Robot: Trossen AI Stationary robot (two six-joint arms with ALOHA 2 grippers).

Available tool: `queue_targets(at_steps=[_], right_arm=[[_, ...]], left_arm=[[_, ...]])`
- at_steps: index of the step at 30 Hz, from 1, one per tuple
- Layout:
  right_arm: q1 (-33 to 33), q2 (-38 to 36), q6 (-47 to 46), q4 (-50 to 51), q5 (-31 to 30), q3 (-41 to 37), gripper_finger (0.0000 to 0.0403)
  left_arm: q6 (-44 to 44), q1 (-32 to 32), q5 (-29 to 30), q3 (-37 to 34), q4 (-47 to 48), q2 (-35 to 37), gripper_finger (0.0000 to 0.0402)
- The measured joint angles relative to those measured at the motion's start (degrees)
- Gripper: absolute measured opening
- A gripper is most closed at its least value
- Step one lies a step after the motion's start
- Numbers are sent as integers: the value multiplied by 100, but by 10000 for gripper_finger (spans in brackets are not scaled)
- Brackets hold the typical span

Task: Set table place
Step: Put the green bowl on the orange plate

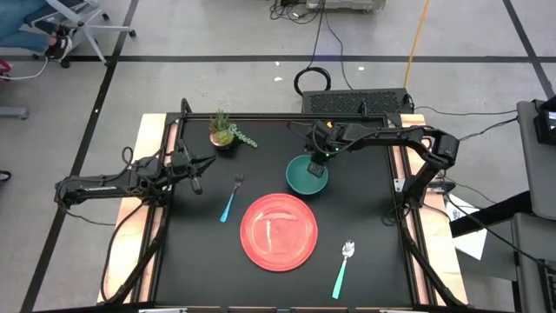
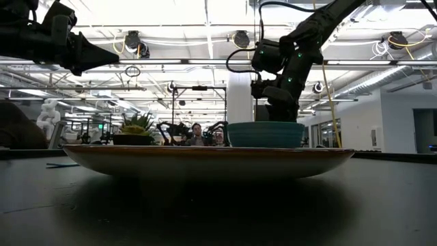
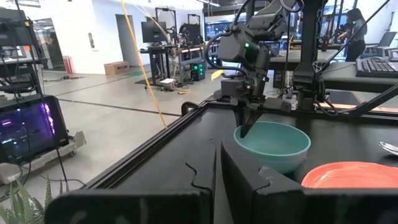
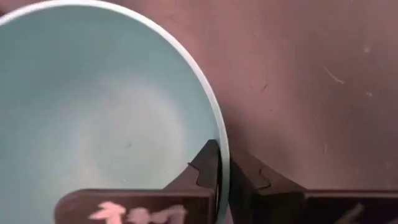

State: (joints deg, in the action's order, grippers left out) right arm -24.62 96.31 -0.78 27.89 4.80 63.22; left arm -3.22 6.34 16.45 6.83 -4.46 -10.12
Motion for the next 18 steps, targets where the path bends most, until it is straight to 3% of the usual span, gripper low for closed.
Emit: queue_targets(at_steps=[10, 18], right_arm=[[0, -84, 330, -123, 224, 2, 2], [-33, -788, 338, -106, 436, 0, 1]], left_arm=[[18, 0, 0, 0, 1, 1, 31], [33, -1, 0, 0, 1, -1, 31]])
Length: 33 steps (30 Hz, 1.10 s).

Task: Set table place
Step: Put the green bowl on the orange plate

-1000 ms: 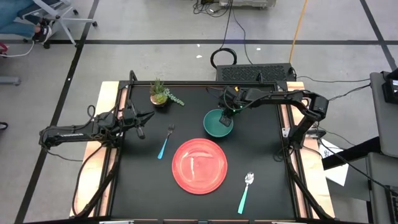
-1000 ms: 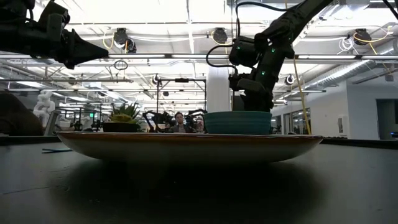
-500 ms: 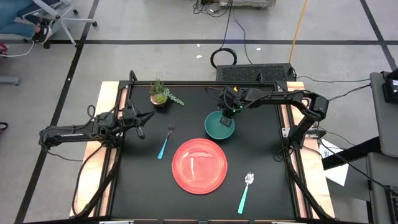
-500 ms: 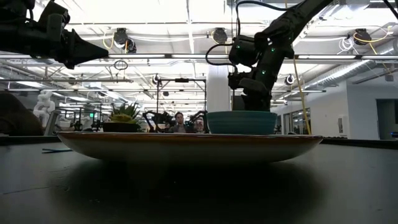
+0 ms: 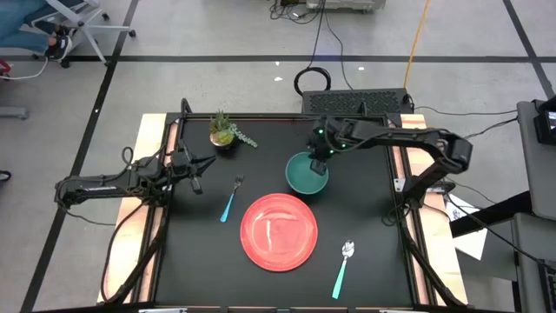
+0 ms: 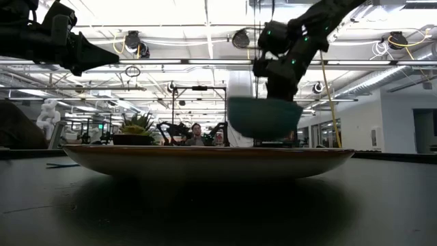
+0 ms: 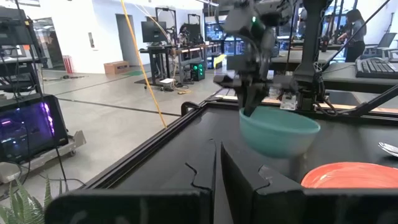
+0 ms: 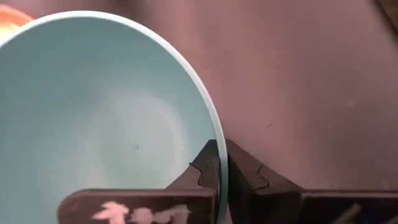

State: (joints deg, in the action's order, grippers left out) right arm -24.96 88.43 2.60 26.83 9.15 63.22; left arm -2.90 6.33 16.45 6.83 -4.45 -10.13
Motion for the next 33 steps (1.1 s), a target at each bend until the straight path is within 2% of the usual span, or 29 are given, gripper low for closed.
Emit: queue_targets(at_steps=[6, 13, 20, 28, 33], right_arm=[[-62, -494, -196, 526, 193, 0, 1], [167, -589, -369, 847, 479, 0, 1], [259, -738, -340, 153, 1541, 1, 0], [256, -1299, -159, -42, 1637, -42, 0], [256, -1787, -314, -508, 1632, -407, 0]], left_arm=[[0, 2, 0, 0, -2, 2, 31], [12, 1, 0, 0, -7, 0, 31], [50, 0, 0, 0, -9, 1, 31], [63, 2, 0, 0, 38, 2, 31], [63, 0, -2, 0, 143, 0, 31]])
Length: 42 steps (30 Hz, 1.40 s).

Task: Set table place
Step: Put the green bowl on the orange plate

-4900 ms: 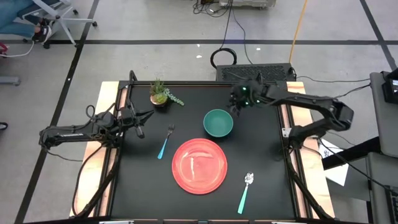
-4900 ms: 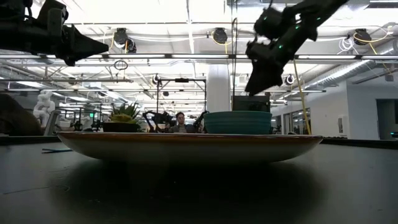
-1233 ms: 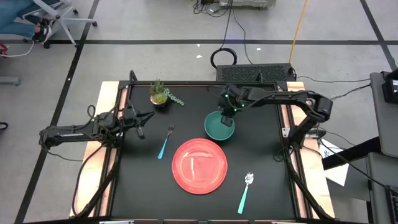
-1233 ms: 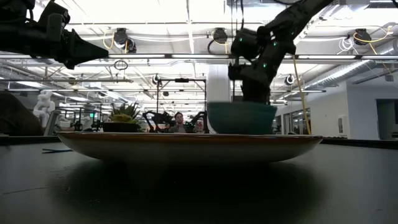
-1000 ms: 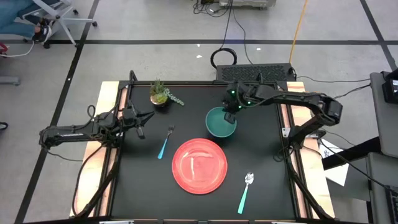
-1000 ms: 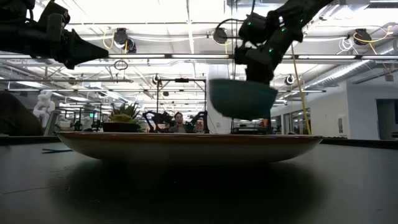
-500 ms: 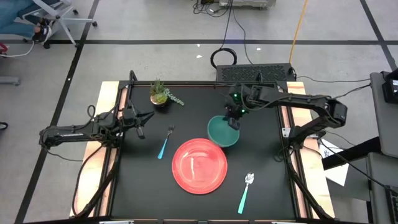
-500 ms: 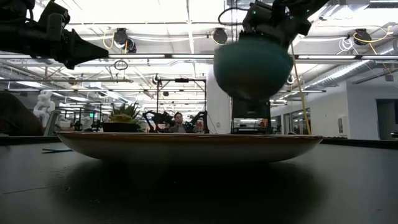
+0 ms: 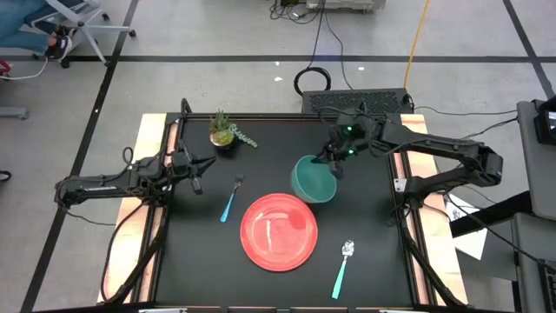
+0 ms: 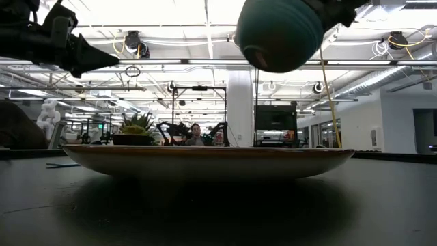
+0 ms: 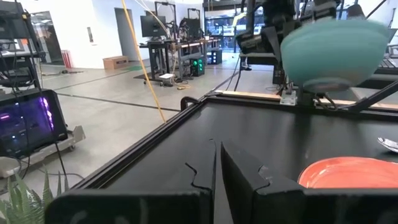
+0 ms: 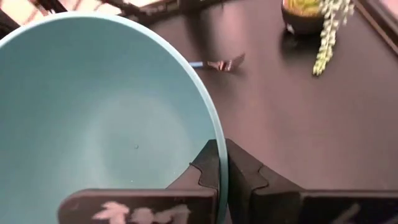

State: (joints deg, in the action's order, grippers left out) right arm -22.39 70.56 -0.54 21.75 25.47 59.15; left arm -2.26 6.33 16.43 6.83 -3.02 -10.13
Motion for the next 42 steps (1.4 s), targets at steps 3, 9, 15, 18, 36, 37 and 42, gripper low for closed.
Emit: queue_targets(at_steps=[3, 9, 15, 18, 36, 37, 42], right_arm=[[0, -297, -91, -212, -9, -333, 0], [0, -914, -182, -681, -11, -1025, 0], [0, -1359, -474, -1385, -9, -1746, 0], [0, -1440, -467, -1378, -9, -1895, 0], [33, -2655, -619, -2629, 10, -3107, 0], [60, -2707, -626, -2729, 9, -3235, 0], [283, -2955, -629, -3184, -54, -3790, 0]], left_arm=[[24, 2, 0, 0, -1, 2, 31], [95, 1, 1, 0, -8, 1, 31], [105, 0, 2, 0, -12, 2, 31], [107, 2, 2, 0, -18, 1, 31], [104, 2, 2, 1, -3, 1, 31], [103, 1, 2, 0, -3, 0, 31], [105, 0, 2, 0, -3, 2, 31]])
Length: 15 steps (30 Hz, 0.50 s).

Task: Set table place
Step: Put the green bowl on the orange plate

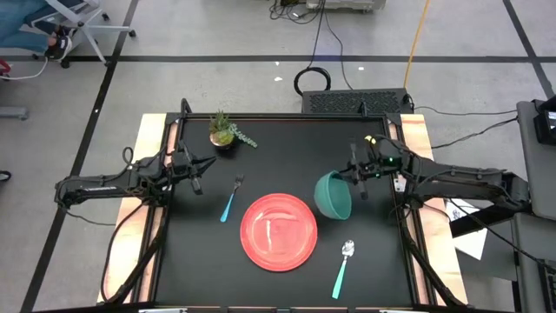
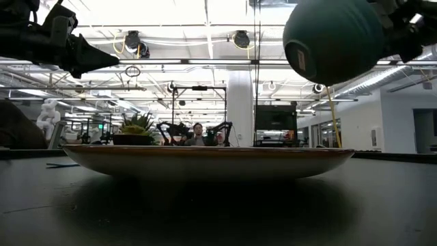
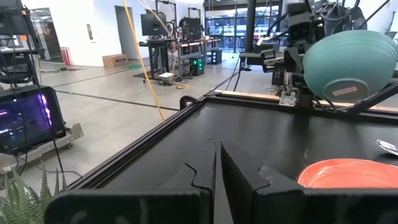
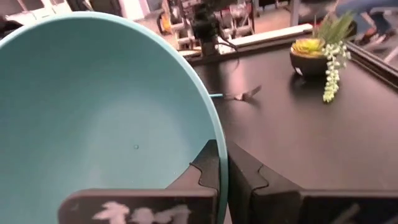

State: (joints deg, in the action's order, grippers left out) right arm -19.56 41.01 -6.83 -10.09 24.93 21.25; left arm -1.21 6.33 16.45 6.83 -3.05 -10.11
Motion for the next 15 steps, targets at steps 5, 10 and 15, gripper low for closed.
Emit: queue_targets(at_steps=[5, 10, 15], right_arm=[[532, -63, 51, -554, -657, -253, 0], [1158, -41, 408, -596, -1309, -253, 0], [1392, -41, 774, -418, -1720, -253, 0]], left_arm=[[-2, 1, 0, 0, 2, 0, 31], [-4, 2, 0, 1, 2, -1, 31], [-4, 1, 9, 0, 2, -1, 31]])
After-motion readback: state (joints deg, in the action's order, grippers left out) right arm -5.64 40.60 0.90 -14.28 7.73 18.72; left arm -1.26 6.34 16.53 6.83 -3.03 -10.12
